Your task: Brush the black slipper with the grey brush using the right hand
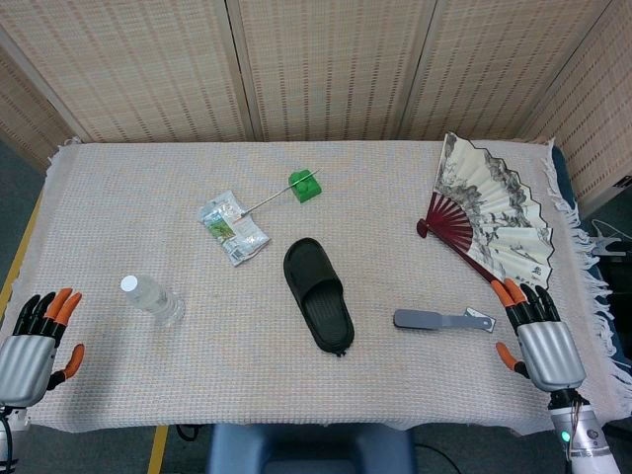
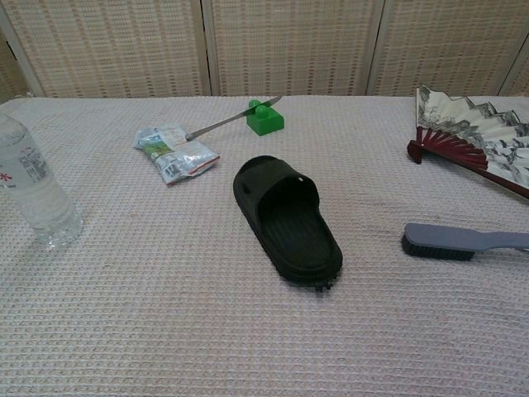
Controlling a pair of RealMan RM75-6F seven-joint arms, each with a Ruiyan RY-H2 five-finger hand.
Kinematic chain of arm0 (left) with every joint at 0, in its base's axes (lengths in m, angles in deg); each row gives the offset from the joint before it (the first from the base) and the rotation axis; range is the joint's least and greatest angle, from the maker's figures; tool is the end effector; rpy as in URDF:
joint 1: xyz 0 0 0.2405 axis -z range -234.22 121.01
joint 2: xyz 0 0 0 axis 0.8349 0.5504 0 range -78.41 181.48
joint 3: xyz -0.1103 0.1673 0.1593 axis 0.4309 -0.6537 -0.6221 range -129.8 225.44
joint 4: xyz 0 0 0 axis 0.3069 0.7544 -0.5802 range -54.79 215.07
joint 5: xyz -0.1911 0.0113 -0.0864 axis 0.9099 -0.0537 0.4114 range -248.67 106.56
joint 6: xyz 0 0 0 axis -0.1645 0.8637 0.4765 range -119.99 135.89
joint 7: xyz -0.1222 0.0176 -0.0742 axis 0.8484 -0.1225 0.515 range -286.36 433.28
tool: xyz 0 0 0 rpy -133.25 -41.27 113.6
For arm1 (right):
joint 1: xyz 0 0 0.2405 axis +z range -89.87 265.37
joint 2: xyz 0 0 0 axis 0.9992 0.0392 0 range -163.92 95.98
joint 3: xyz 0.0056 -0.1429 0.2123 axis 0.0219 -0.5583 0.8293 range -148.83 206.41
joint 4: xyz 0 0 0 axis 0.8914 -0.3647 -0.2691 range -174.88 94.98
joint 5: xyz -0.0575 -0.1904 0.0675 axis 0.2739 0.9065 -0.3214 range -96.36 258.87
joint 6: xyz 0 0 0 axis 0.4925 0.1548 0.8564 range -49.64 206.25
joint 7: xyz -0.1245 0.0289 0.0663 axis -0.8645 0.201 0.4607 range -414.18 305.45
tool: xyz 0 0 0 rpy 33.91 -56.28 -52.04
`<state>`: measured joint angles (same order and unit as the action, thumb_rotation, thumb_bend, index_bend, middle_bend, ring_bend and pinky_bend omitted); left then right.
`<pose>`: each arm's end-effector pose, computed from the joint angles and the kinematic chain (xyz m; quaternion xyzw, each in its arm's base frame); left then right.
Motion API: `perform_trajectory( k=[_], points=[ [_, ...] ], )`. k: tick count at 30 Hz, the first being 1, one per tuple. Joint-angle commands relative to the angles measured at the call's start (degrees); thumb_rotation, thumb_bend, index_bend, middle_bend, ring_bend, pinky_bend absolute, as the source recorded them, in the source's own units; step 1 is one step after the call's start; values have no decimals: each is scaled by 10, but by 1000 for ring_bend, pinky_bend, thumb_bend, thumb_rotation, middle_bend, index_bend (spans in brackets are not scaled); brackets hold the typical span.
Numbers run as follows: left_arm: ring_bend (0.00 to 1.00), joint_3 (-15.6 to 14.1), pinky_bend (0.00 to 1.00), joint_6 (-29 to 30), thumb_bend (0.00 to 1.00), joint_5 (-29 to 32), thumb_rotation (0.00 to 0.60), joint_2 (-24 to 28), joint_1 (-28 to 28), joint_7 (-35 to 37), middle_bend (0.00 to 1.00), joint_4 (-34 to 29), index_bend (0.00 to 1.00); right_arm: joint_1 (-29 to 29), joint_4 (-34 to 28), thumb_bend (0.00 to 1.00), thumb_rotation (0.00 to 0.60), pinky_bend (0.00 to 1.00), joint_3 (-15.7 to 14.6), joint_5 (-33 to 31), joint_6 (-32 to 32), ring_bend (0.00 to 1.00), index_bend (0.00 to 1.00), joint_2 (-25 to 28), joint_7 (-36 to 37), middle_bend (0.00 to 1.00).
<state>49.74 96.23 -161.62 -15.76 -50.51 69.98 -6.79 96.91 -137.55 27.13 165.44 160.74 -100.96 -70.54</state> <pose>-0.3083 0.1849 0.1503 -0.6298 -0.3218 -0.3918 0.5884 -0.2864 -0.1832 0.1199 0.6585 -0.3600 0.3259 0.5750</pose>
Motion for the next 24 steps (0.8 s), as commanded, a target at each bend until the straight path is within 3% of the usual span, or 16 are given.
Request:
perform_trajectory(
  k=[1,6,12,21,24],
  points=[
    [0,4,0,18,443,-13,600,-12,1,11,0,17,0,3,5,241,600,0,0,-8,-21,0,0,-4,-5,0],
    [0,4,0,19,443,-14,600,-17,2,17,0,30,0,23,10,241,600,0,8,-26,-64,0,17,-15,-23,0],
    [0,5,0,19,443,-12,600,-15,2,19,0,31,0,66,30,241,600,0,35,-88,-143,0,109,-43,-65,3],
    [0,2,0,16,443,-9,600,-9,0,25,0,27,0,117,77,240,600,2,56,-148,-236,0,224,-101,-51,109],
    [0,2,0,14,443,-8,600,-7,0,24,0,26,0,126,92,240,600,51,57,-154,-244,0,269,-116,-54,159]
  ],
)
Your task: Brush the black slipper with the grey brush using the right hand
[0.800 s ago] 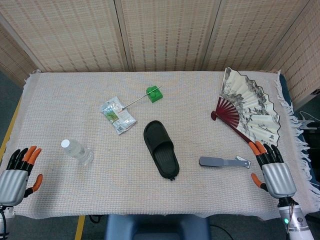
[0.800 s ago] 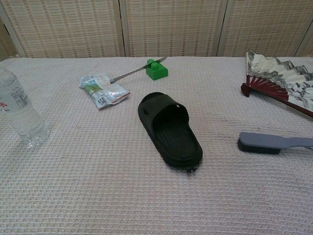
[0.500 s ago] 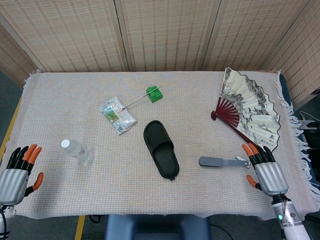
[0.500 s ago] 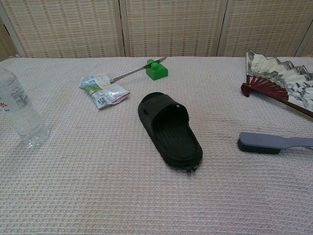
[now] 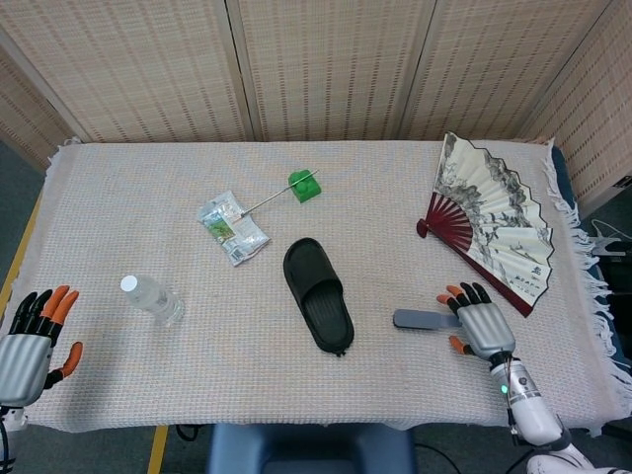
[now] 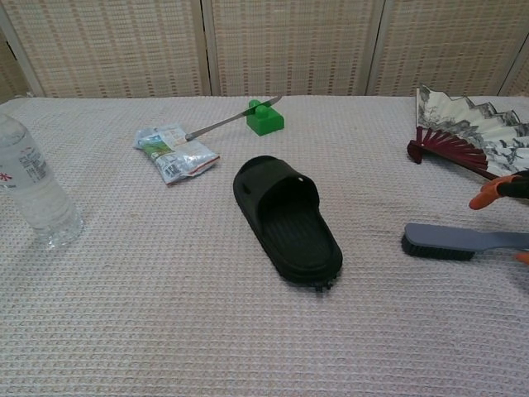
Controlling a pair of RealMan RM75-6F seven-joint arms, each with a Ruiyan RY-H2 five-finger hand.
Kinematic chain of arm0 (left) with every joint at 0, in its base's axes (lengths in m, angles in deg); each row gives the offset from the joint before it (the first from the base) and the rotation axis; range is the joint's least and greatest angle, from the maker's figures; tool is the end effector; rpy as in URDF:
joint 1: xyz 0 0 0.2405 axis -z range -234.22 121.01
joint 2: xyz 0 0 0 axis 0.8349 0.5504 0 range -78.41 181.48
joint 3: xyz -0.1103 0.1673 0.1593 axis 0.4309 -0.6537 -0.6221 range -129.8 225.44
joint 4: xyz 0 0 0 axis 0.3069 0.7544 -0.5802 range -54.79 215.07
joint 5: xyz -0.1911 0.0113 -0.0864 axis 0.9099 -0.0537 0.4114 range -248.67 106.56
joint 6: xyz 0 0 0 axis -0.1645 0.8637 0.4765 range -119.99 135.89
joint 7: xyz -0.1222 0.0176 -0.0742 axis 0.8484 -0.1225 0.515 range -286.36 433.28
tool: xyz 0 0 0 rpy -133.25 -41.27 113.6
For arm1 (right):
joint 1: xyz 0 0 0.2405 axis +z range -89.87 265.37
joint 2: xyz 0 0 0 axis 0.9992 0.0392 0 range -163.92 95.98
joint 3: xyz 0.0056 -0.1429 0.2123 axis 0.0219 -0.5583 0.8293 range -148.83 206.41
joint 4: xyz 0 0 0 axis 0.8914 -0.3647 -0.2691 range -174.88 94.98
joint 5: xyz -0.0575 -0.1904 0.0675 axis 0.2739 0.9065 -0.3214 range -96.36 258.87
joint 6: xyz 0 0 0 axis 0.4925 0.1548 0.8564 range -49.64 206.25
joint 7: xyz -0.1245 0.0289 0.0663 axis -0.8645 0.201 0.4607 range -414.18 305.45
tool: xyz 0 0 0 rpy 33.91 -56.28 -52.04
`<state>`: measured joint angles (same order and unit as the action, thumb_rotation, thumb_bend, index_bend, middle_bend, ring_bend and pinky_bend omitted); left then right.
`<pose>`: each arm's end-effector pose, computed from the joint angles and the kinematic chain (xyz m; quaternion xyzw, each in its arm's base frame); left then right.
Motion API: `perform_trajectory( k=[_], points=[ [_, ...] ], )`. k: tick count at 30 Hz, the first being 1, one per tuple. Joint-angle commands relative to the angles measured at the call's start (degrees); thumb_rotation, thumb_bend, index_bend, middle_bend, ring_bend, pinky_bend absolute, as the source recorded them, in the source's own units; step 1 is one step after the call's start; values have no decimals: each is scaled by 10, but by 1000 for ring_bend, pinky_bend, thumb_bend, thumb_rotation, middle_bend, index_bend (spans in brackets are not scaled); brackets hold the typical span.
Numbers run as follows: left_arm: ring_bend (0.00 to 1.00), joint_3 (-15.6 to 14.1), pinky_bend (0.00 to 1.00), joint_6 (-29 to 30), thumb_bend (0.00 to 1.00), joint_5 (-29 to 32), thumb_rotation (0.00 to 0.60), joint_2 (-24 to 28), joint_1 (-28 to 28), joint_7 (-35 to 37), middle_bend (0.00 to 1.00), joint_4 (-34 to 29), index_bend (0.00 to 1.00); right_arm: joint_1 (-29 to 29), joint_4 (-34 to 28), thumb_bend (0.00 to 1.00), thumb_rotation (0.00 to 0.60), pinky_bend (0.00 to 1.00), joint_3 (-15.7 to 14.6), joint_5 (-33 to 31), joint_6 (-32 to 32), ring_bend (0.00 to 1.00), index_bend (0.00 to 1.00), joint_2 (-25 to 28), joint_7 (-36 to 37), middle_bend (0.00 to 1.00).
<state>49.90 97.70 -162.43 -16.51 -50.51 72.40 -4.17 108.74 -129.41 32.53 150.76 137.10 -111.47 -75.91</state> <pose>-0.3122 0.1857 0.1531 -0.6262 -0.3140 -0.4053 0.5874 -0.2829 -0.2517 0.0363 0.7165 -0.4232 0.2437 0.4980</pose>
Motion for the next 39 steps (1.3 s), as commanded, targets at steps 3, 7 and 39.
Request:
perform_trajectory(
  k=[3,7,39],
  points=[
    [0,-2,0,-2,443,-1,600,2,1,4,0,-2,0,12,23,241,600,97,6,-10,-10,15,293,-26,8,181],
    [0,-6,0,-8,445,-5,600,9,3,19,0,-5,0,16,38,240,600,143,7,-7,-11,46,325,-41,23,203],
    [0,-8,0,-11,444,2,600,16,0,24,0,-11,0,24,109,305,600,897,3,19,26,619,685,-109,28,551]
  ],
)
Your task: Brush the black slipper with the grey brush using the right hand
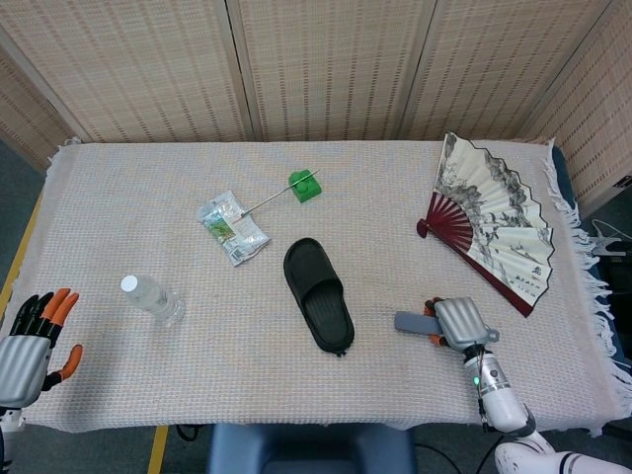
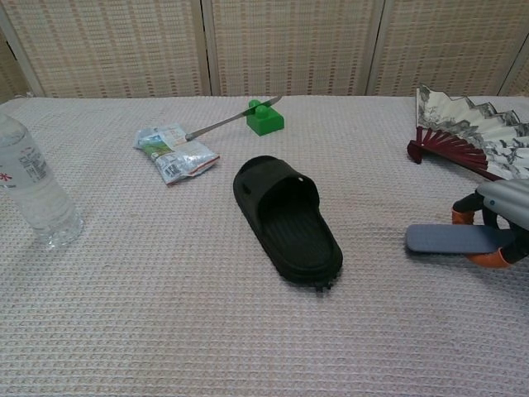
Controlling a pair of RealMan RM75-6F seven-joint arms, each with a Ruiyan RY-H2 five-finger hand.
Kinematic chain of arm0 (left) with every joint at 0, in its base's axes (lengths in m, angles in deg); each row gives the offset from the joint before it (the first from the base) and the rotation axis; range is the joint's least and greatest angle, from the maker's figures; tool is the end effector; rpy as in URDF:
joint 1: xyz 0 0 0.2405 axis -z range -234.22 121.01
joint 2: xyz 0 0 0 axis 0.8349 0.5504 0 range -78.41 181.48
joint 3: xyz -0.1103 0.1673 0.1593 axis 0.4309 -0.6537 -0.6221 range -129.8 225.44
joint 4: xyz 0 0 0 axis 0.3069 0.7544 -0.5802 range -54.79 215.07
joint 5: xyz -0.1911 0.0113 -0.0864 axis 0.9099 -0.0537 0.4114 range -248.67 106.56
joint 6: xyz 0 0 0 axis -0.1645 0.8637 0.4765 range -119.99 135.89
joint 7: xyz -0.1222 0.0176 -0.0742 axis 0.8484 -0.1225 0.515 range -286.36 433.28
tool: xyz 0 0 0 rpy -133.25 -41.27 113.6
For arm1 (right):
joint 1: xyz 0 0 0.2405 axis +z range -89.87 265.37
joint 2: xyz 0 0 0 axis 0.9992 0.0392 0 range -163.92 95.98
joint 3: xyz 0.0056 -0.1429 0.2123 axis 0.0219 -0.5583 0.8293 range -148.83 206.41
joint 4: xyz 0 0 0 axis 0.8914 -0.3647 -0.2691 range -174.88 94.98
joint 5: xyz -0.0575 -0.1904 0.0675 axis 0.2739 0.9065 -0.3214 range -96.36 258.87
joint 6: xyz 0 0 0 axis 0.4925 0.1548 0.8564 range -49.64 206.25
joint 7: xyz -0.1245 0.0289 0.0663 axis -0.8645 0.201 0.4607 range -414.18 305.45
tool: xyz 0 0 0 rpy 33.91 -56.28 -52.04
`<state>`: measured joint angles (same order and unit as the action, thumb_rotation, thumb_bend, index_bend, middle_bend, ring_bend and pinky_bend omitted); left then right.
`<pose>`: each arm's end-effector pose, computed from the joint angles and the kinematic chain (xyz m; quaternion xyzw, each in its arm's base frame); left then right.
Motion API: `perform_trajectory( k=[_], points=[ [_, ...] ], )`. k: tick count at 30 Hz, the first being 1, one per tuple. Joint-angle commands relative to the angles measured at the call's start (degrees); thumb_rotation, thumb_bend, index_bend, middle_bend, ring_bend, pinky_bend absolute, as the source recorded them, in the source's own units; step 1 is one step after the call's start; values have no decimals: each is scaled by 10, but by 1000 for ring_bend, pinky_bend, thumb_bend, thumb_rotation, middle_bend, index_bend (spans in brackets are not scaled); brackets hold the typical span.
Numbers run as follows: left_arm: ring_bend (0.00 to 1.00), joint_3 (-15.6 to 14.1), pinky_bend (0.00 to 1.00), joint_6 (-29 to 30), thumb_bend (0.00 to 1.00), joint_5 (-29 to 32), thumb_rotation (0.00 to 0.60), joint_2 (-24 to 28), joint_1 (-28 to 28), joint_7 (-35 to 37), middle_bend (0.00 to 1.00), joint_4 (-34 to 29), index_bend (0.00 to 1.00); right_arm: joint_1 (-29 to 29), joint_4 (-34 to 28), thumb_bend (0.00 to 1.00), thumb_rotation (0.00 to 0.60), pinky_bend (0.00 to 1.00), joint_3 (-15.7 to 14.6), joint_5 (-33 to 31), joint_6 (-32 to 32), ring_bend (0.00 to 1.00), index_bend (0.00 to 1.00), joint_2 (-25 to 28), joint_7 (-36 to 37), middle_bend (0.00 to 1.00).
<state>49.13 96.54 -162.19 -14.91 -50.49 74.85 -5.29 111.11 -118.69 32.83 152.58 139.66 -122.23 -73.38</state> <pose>-0.3138 0.1833 0.1563 -0.6267 -0.3351 -0.4046 0.5755 -0.2736 -0.2687 -0.0055 0.7107 -0.4088 0.2811 0.4988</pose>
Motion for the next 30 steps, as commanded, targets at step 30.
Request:
perform_trajectory(
  k=[30],
  points=[
    [0,0,0,-7,444,4,600,-3,1,-12,0,-2,0,23,-28,348,600,916,82,-47,-33,673,835,58,150,655]
  ],
)
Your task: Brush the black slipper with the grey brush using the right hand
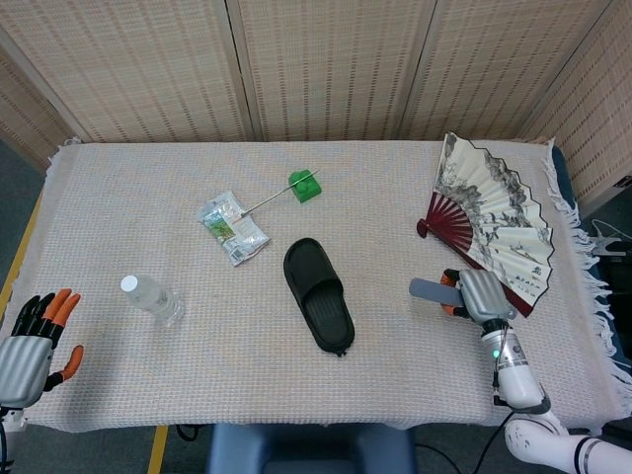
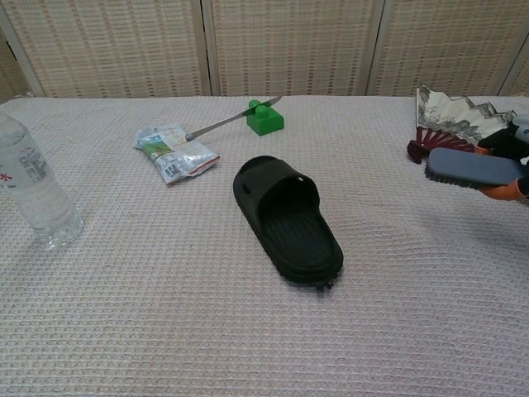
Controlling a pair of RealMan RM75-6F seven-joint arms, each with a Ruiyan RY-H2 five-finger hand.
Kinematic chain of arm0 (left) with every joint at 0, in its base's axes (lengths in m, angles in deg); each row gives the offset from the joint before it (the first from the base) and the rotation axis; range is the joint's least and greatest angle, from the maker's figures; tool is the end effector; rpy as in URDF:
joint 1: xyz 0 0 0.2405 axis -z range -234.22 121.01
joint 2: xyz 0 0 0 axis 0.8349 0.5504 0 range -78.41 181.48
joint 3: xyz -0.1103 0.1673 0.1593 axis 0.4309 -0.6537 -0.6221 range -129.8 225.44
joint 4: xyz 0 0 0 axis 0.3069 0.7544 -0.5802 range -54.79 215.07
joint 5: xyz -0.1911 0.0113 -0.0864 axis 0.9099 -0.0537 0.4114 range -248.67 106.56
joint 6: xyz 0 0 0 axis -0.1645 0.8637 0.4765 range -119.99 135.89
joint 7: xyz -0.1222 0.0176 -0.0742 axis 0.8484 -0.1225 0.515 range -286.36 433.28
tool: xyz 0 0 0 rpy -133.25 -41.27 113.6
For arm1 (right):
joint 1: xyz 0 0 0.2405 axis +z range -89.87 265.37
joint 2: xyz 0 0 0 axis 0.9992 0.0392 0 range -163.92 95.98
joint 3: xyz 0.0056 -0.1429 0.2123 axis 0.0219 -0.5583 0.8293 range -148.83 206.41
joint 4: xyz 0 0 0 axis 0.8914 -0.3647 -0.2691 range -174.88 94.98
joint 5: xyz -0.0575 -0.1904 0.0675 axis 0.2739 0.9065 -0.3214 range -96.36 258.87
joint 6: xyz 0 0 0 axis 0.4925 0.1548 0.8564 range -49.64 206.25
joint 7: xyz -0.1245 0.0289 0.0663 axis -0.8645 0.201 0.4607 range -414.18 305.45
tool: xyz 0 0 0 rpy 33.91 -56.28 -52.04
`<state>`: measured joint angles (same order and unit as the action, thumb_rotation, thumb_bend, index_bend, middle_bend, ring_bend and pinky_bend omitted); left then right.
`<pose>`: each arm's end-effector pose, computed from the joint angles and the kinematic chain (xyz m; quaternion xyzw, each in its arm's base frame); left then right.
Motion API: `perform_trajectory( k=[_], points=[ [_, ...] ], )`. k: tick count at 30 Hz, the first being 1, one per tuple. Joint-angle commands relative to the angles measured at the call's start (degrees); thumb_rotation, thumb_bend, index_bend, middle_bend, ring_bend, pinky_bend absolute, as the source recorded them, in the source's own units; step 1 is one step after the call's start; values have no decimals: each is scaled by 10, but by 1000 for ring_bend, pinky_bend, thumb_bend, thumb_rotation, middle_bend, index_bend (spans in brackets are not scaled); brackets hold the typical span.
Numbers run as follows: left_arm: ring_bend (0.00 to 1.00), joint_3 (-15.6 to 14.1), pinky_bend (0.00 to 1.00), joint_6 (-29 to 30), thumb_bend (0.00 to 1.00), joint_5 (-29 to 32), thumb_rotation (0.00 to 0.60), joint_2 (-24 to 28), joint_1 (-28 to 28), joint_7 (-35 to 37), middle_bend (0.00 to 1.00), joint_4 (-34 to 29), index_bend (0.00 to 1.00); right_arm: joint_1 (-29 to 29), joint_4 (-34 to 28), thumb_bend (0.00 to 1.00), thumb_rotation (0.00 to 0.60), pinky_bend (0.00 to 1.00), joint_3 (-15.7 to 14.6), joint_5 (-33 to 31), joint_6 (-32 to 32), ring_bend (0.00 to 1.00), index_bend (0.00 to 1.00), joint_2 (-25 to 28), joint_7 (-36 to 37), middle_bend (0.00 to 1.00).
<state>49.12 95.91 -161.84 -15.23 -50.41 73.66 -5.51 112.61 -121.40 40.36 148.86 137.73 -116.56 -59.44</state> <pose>-0.3139 0.1837 0.1530 -0.6293 -0.3355 -0.3973 0.5776 -0.2685 -0.3086 0.0424 0.6178 -0.4838 0.3684 0.4985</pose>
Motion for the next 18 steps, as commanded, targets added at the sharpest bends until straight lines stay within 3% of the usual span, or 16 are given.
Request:
perform_trajectory(
  k=[1,9,18],
  points=[
    [0,0,0,-2,444,1,600,0,1,0,0,0,0,12,1,350,600,917,10,-16,-23,674,837,0,16,657],
    [0,0,0,-14,444,6,600,0,5,-2,0,-1,0,96,33,375,600,918,49,-102,-174,677,839,-22,59,659],
    [0,3,0,-21,443,14,600,5,8,11,0,0,0,183,108,379,600,918,67,-172,-227,677,840,-70,12,659]
  ],
)
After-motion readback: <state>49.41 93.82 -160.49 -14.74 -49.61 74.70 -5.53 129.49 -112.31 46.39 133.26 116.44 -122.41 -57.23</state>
